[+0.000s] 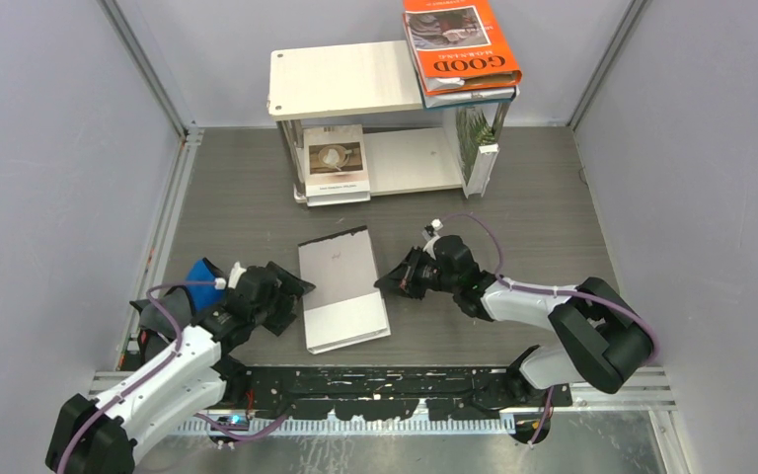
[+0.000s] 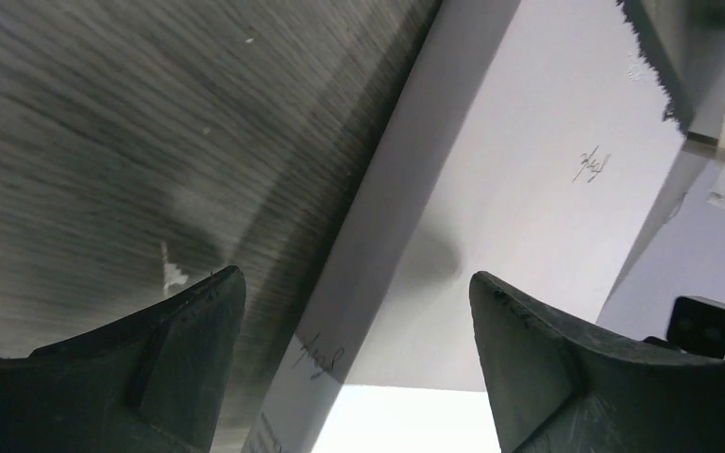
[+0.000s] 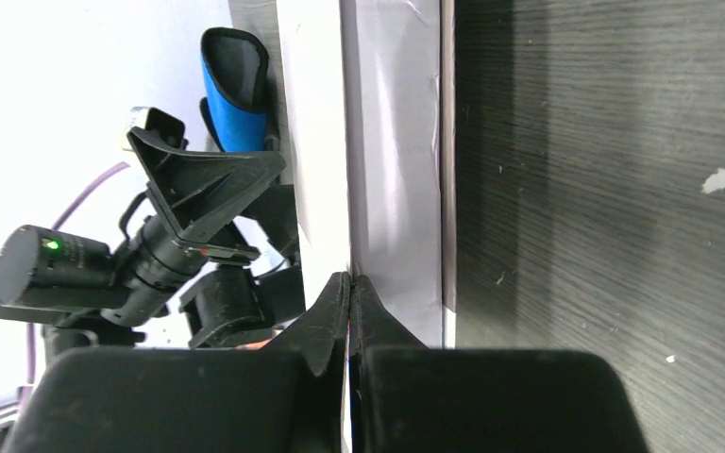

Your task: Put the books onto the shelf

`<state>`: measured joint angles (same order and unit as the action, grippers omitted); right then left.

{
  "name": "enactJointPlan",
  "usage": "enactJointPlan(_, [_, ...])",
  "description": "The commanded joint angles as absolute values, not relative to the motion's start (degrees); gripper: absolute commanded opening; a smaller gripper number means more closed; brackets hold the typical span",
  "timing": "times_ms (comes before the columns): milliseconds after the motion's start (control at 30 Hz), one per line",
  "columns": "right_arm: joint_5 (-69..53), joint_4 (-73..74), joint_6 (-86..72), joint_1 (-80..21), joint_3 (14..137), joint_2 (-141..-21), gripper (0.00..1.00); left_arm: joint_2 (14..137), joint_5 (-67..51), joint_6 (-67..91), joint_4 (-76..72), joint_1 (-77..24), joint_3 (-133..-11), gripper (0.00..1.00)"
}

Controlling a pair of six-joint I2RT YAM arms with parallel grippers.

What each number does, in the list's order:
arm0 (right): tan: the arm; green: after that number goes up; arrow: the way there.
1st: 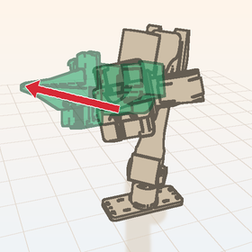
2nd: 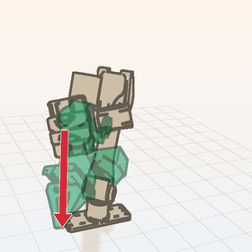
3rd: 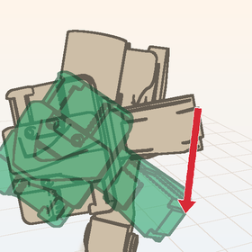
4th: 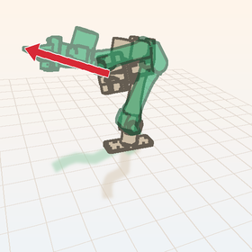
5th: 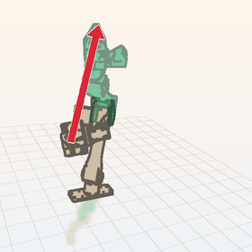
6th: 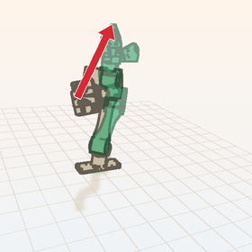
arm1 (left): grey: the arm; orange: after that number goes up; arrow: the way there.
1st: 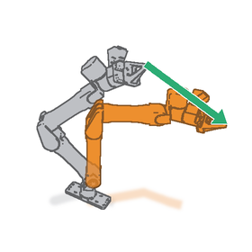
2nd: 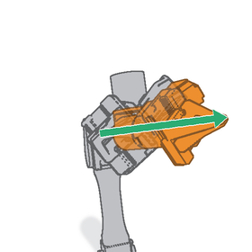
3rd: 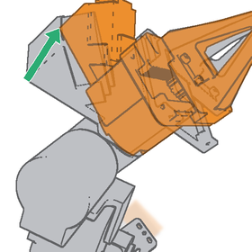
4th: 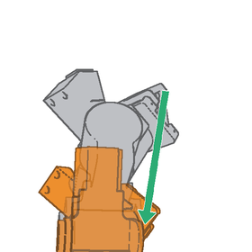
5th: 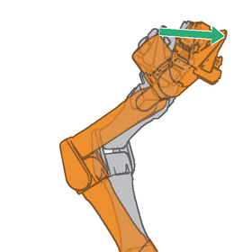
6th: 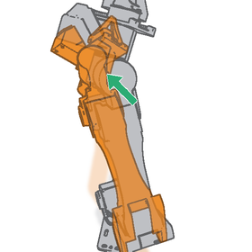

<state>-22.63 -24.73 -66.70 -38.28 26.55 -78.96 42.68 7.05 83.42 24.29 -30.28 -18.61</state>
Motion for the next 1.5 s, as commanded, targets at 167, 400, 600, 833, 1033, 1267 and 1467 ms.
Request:
enactJointPlan(167, [-26.47, -34.21, -78.56, -36.84, 25.03, -78.81, 0.01, 44.49, 7.57, 85.83, 6.89, -30.13, -15.44, 0.88])
enactJointPlan(400, [-28.09, -40.62, -83.39, -36.19, 23.72, -82.37, 0.01, 41.73, 9.17, 88.88, 2.81, -30.15, -13.1, 0.85])
enactJointPlan(600, [-28.48, -44.27, -85.39, -36.14, 23.6, -85.37, 0.01, 40.53, 9.06, 90.09, 1.36, -30.28, -13.05, 0.78])
enactJointPlan(833, [-28.48, -44.87, -85.94, -36.18, 24.55, -86.18, 0.01, 40.62, 8.59, 90.64, -1.41, -31.14, -13.42, 0.66])
enactJointPlan(1033, [-28.74, -45.51, -86.13, -36.12, 25.63, -87.06, 0.01, 42.16, 7.36, 90.45, -3.82, -31.52, -13.71, 0.65])
enactJointPlan(1267, [-29.24, -45.44, -86.13, -36.17, 26.19, -87.46, 0.01, 46.28, 7.3, 90.48, -9.14, -32.75, -13.88, 0.65])
enactJointPlan(1467, [-29.42, -44.74, -85.96, -36.18, 26.15, -87.15, 0.01, 49.25, 8.79, 90.87, -12.88, -34.71, -13.89, 0.61])
